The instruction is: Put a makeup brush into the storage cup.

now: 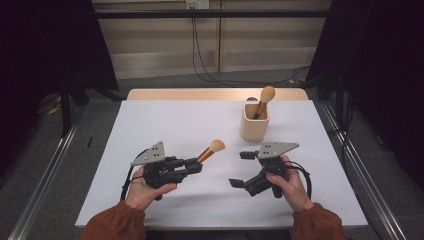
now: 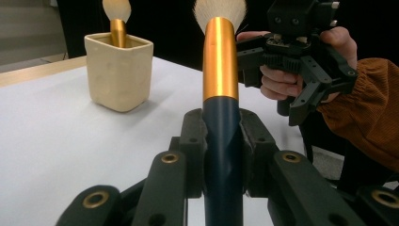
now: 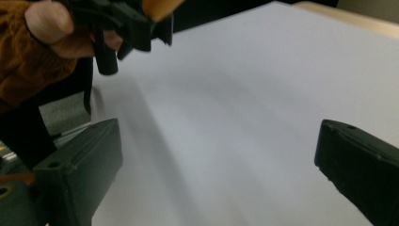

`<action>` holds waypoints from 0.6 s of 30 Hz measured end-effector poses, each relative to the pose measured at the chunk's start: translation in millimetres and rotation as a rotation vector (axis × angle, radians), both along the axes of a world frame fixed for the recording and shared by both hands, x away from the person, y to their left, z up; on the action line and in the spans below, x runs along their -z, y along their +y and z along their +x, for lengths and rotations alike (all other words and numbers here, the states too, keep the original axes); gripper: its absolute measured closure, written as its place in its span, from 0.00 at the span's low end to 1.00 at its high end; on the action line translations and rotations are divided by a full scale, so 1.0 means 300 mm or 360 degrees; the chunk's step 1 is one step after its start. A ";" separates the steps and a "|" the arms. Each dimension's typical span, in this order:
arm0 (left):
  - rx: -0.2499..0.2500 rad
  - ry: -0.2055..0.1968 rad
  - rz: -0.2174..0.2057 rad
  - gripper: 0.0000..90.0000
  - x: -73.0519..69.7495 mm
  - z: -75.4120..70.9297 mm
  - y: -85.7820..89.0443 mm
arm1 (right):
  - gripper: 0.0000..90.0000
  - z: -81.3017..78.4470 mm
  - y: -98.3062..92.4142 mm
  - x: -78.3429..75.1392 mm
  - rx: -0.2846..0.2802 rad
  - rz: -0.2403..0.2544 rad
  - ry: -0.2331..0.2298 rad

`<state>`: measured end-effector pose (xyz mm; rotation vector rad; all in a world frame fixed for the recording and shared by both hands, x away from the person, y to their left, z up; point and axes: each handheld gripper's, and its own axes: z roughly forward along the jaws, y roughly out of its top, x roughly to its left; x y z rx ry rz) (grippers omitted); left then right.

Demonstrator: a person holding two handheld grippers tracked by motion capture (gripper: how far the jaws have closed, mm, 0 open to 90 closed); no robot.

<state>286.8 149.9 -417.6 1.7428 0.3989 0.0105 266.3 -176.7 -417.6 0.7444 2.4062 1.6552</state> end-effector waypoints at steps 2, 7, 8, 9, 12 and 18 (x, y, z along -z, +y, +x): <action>0.0002 -0.0003 -0.0011 0.83 -0.001 -0.002 -0.005 | 0.01 0.000 0.003 -0.002 -0.0002 0.0031 -0.0028; 0.0016 0.0000 -0.0036 0.83 -0.007 -0.007 -0.015 | 0.01 -0.008 0.012 0.003 0.0024 0.0194 -0.0148; 0.0018 -0.0003 -0.0040 0.83 -0.008 -0.008 -0.017 | 0.01 -0.012 0.014 0.005 0.0030 0.0220 -0.0188; 0.0017 -0.0003 -0.0044 0.83 -0.010 -0.009 -0.019 | 0.01 -0.014 0.016 0.006 0.0036 0.0232 -0.0208; 0.0027 -0.0013 -0.0052 0.83 -0.013 -0.012 -0.027 | 0.00 -0.018 0.021 0.006 0.0037 0.0230 -0.0231; 0.0044 -0.0019 -0.0057 0.83 -0.013 -0.016 -0.048 | 0.00 -0.015 0.024 -0.006 0.0027 0.0338 -0.0185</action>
